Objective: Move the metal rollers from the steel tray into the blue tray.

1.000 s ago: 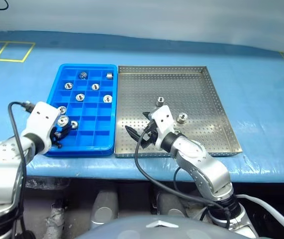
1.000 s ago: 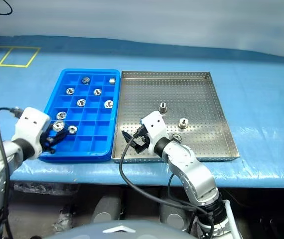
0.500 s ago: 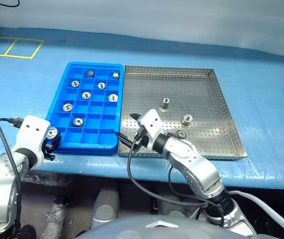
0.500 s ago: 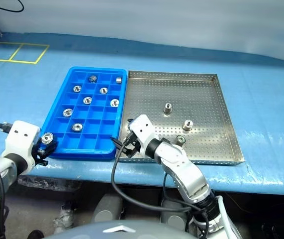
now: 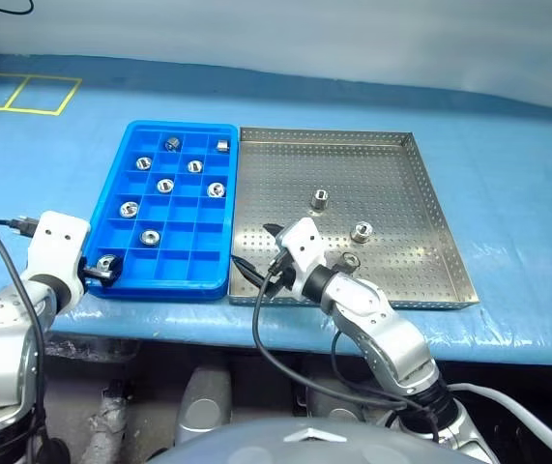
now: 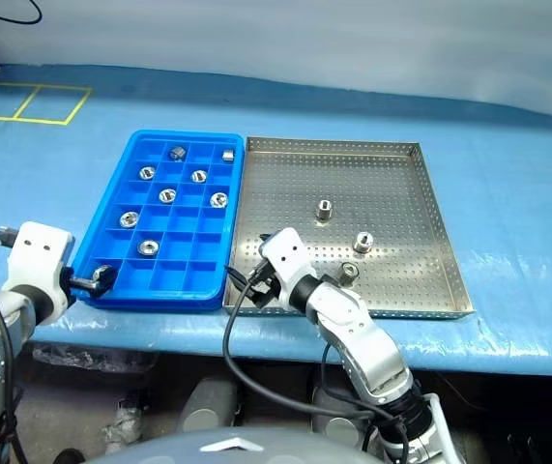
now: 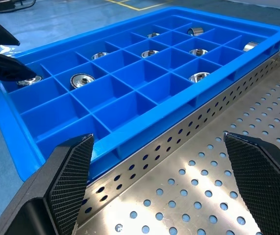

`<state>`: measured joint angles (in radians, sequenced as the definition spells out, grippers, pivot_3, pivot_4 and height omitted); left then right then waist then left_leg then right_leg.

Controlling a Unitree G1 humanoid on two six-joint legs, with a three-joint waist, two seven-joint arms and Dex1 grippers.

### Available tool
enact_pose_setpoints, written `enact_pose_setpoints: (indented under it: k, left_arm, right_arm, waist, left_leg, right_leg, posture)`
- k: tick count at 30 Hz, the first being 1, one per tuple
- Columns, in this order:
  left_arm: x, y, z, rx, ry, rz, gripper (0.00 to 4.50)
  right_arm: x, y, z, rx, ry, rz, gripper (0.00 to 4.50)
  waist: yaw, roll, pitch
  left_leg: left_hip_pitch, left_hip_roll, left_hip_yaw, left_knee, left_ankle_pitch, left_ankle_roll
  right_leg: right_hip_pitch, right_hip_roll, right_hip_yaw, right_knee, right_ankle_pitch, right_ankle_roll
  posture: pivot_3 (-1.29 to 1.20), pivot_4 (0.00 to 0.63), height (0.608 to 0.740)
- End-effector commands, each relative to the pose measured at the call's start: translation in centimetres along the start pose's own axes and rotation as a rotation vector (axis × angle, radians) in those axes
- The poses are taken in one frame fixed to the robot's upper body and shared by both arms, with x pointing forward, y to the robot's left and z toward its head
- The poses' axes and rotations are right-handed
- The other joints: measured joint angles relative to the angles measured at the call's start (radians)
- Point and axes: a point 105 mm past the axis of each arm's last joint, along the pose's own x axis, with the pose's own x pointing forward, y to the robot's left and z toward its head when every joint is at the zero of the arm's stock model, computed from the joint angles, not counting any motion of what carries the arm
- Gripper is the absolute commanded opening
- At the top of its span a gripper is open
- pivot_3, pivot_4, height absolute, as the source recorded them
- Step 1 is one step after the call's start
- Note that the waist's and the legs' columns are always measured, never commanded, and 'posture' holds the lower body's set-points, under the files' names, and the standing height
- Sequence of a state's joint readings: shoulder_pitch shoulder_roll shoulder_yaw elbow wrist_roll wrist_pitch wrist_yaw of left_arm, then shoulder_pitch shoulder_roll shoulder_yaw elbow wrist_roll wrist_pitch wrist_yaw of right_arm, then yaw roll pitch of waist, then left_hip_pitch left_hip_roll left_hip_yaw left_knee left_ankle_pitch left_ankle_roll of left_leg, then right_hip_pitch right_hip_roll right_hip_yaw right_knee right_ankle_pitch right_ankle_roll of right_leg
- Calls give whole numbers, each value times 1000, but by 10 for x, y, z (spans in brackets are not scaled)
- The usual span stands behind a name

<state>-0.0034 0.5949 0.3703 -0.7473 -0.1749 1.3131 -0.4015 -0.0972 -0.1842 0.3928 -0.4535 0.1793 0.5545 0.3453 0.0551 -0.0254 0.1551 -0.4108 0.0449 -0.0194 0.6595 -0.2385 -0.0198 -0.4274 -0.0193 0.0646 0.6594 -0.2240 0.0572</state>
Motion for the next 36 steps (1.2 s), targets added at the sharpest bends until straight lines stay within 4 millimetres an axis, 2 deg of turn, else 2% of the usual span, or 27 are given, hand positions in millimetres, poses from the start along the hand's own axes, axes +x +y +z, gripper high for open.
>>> enact_pose_setpoints:
  k: [1, 6, 8, 10, 16, 21, 29, 36]
  left_arm:
    - [-2, -25, 47, 19, -224, -154, 4474]
    - [6, -55, 95, -19, -455, -315, 4474]
    - [14, -68, 105, 7, -509, -334, 4474]
    - [22, -84, 106, -2, -533, -382, 4474]
    - [28, -136, 94, 19, -570, -550, 4474]
    - [28, -160, 72, 96, -572, -606, 4474]
    - [28, -161, 45, 27, -562, -568, 4474]
    - [26, -161, 36, -55, -575, -549, 4474]
  right_arm:
    - [-9, -10, 21, -30, -80, -53, 4500]
    - [-26, -47, 22, -40, -37, -230, 4500]
    - [-34, -66, 24, -65, -5, -325, 4500]
    - [-38, -79, 29, -64, 4, -385, 4500]
    - [-26, -112, 39, 47, 45, -528, 4500]
    - [0, -131, 34, 112, 113, -566, 4500]
    - [37, -145, 24, 142, 167, -563, 4500]
    - [55, -148, 11, 138, 216, -549, 4500]
  waist:
    - [-1, 0, 0]
    - [-15, -1, 0]
    - [-20, -1, 0]
    - [-28, -1, 0]
    - [-72, 0, 0]
    - [-84, 0, 0]
    - [-87, 1, 1]
    - [-78, 2, 2]
  left_leg:
    - [0, 0, 0, 0, 0, 0]
    - [0, -1, 0, 1, 1, -1]
    - [0, -1, 0, 1, 1, -1]
    - [0, -1, 1, 1, 1, -1]
    - [0, -1, 1, 0, 1, -1]
    - [0, -1, 2, 0, 0, 0]
    - [-1, -1, 2, -1, 0, 0]
    - [-1, -1, 2, -2, 0, 0]
  right_leg:
    - [0, 0, 0, 0, 0, 0]
    - [1, -1, 1, 0, 1, 1]
    - [1, 0, 1, 0, 1, 1]
    - [1, 0, 2, 0, 2, -1]
    - [0, 0, 3, 0, 6, 1]
    - [0, 1, 3, 0, 7, 1]
    - [-1, 0, 4, 0, 8, 2]
    - [-1, 0, 3, 0, 8, 2]
  posture:
    - [179, 150, 740]
    - [116, 150, 740]
    - [80, 150, 740]
    - [50, 150, 740]
    - [12, 150, 740]
    - [20, 150, 740]
    - [51, 150, 740]
    - [81, 150, 740]
